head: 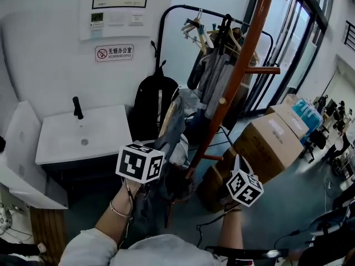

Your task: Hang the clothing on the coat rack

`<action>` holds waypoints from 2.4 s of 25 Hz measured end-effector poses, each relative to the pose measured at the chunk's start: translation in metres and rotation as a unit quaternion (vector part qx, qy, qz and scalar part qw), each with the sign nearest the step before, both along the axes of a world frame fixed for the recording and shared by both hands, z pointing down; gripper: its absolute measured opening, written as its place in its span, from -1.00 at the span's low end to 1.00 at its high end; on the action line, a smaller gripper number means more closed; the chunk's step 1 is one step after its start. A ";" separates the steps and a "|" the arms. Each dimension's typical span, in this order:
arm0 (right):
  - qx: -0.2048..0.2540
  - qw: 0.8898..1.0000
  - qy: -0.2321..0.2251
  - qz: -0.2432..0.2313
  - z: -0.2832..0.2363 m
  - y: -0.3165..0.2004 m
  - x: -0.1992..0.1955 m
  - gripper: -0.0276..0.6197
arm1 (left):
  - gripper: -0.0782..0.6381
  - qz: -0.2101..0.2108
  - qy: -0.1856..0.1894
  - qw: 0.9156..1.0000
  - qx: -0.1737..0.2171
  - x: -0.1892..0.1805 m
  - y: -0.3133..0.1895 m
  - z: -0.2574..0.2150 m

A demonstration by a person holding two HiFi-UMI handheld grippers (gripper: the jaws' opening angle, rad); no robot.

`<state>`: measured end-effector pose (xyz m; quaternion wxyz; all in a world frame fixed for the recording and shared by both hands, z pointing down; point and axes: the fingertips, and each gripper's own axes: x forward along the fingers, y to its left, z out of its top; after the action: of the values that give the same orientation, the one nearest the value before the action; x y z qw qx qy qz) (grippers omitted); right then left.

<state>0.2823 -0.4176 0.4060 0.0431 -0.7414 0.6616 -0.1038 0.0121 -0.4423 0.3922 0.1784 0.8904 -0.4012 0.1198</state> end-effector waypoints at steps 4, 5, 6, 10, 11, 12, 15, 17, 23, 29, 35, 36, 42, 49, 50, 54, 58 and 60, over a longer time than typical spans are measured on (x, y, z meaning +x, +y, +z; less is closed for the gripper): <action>0.002 1.000 0.011 -0.018 -0.010 -0.010 0.001 -0.84 | -0.71 -0.009 -0.008 1.000 0.017 0.003 -0.008 -0.014; 0.002 1.000 0.012 -0.021 -0.012 -0.012 0.001 -0.84 | -0.72 -0.011 -0.013 1.000 0.023 0.003 -0.010 -0.018; 0.003 1.000 0.013 -0.025 -0.013 -0.014 0.002 -0.84 | -0.72 -0.012 -0.017 0.999 0.028 0.004 -0.012 -0.023; -0.002 0.999 0.018 -0.041 -0.015 -0.021 0.004 -0.84 | -0.72 -0.010 -0.025 0.999 0.045 0.007 -0.017 -0.045; -0.003 0.999 0.020 -0.044 -0.017 -0.023 0.005 -0.84 | -0.72 -0.010 -0.027 0.998 0.049 0.007 -0.019 -0.051; -0.003 0.999 0.022 -0.046 -0.019 -0.026 0.005 -0.84 | -0.72 -0.009 -0.028 0.998 0.053 0.008 -0.020 -0.057; 0.000 0.998 0.030 -0.055 -0.027 -0.034 0.006 -0.84 | -0.72 -0.007 -0.032 0.997 0.067 0.011 -0.023 -0.076; 0.001 0.998 0.035 -0.061 -0.031 -0.038 0.006 -0.84 | -0.72 -0.007 -0.033 0.996 0.077 0.014 -0.024 -0.087; 0.004 0.996 0.038 -0.076 -0.039 -0.050 0.009 -0.84 | -0.72 -0.011 -0.035 0.994 0.107 0.024 -0.031 -0.118; 0.014 0.995 0.039 -0.087 -0.051 -0.060 0.009 -0.84 | -0.72 -0.004 -0.033 0.991 0.128 0.032 -0.039 -0.152; 0.021 0.995 0.024 -0.097 -0.053 -0.071 0.007 -0.84 | -0.72 0.006 -0.040 0.988 0.146 0.038 -0.049 -0.182; 0.022 0.995 0.020 -0.099 -0.054 -0.072 0.006 -0.84 | -0.72 0.009 -0.042 0.988 0.151 0.039 -0.049 -0.187; 0.025 0.994 0.012 -0.103 -0.054 -0.077 0.004 -0.84 | -0.72 0.023 -0.045 0.985 0.167 0.046 -0.051 -0.217; 0.018 0.995 -0.002 -0.103 -0.046 -0.078 0.007 -0.84 | -0.72 0.034 -0.044 0.982 0.180 0.053 -0.057 -0.255; 0.017 0.995 -0.003 -0.102 -0.045 -0.078 0.009 -0.84 | -0.72 0.033 -0.047 0.981 0.186 0.054 -0.057 -0.263; 0.016 0.995 -0.007 -0.099 -0.044 -0.079 0.014 -0.84 | -0.72 0.035 -0.058 0.975 0.210 0.063 -0.056 -0.292; 0.019 0.994 -0.010 -0.104 -0.045 -0.081 0.016 -0.84 | -0.72 0.042 -0.058 0.974 0.213 0.074 -0.056 -0.313; 0.018 0.994 -0.012 -0.104 -0.042 -0.079 0.017 -0.84 | -0.72 0.044 -0.062 0.974 0.215 0.079 -0.055 -0.319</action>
<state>0.2996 -0.4970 0.3640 0.0534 -0.6664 0.7363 -0.1050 0.0907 -0.4974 0.0727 -0.0476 0.9157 -0.3881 0.0931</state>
